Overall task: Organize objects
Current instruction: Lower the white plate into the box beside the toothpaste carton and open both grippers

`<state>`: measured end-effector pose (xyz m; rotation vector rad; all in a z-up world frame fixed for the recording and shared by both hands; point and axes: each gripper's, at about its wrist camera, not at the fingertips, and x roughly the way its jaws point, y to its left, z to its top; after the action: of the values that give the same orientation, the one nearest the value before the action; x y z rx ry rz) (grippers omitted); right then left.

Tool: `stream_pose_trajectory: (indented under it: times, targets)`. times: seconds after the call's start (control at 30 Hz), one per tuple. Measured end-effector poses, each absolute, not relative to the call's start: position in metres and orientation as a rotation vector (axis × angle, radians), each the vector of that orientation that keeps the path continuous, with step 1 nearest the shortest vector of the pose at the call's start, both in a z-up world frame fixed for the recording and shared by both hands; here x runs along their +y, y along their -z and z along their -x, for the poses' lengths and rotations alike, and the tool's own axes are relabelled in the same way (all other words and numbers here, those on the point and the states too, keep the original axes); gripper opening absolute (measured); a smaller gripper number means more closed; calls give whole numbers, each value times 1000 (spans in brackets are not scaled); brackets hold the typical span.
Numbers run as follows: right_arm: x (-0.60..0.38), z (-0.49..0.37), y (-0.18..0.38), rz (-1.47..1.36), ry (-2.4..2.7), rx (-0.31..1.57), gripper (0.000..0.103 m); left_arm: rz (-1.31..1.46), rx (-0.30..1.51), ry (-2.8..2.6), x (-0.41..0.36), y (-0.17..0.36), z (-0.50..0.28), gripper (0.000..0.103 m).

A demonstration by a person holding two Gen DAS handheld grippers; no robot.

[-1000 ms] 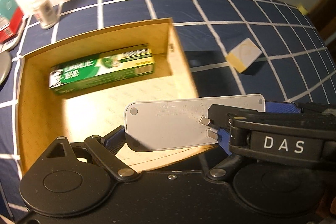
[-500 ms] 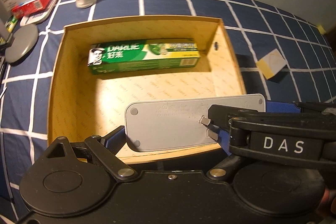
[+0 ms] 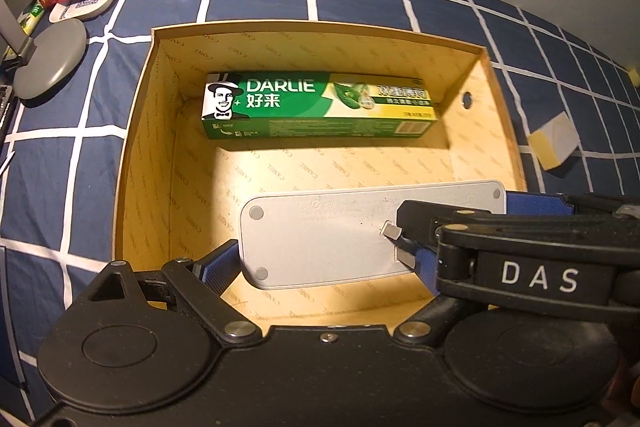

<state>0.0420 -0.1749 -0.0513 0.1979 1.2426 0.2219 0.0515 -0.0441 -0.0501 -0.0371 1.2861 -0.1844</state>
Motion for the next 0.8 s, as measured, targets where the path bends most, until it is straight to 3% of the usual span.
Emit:
stream_pose_trajectory:
  times: [0.8]
  targets:
    - [-159,-134,140,-213,-188,1393,80,28,1432,218,-27,135,-142,88]
